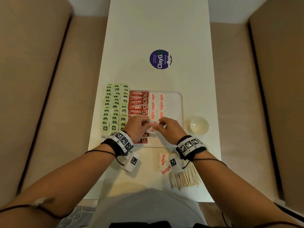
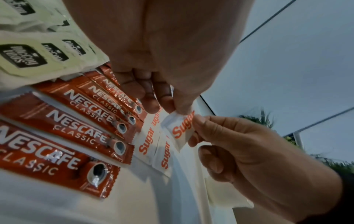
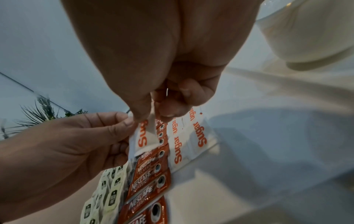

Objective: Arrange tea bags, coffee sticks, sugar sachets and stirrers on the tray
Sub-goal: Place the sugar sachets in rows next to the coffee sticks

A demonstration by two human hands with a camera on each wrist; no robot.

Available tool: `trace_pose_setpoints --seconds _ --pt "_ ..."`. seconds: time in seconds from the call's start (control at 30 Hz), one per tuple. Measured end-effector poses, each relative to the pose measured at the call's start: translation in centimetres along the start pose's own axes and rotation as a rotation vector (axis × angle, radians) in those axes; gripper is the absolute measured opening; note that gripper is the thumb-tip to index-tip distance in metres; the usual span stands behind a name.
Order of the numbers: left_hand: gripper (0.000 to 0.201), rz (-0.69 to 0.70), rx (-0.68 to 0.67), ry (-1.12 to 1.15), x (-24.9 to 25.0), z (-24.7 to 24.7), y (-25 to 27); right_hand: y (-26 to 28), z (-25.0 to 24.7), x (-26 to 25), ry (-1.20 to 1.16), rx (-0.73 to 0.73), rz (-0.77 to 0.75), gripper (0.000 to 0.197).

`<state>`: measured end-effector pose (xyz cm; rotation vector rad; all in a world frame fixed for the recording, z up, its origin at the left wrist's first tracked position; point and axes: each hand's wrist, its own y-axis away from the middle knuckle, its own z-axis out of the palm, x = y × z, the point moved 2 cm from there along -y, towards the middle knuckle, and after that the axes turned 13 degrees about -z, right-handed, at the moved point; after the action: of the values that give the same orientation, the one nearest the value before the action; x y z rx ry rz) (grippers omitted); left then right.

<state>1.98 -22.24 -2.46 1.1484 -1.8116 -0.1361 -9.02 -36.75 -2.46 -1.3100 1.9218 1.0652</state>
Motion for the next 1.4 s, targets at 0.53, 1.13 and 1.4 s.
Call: trace_pose_setpoints --seconds 0.53,1.13,1.4 --pt "0.003 -0.112 -0.021 -0.030 -2.0 -0.2 0.2 0.2 2.4 2.2 0.073 -0.089 0.231 0.024" --pt "0.007 -0.095 -0.061 -0.044 -4.9 -0.2 1.8 0.3 2.9 0.9 0.336 -0.118 0.316 0.033" --pt "0.012 -0.009 -0.206 -0.103 -4.6 2.0 2.8 3.6 1.2 0.0 0.443 -0.225 0.189 0.031"
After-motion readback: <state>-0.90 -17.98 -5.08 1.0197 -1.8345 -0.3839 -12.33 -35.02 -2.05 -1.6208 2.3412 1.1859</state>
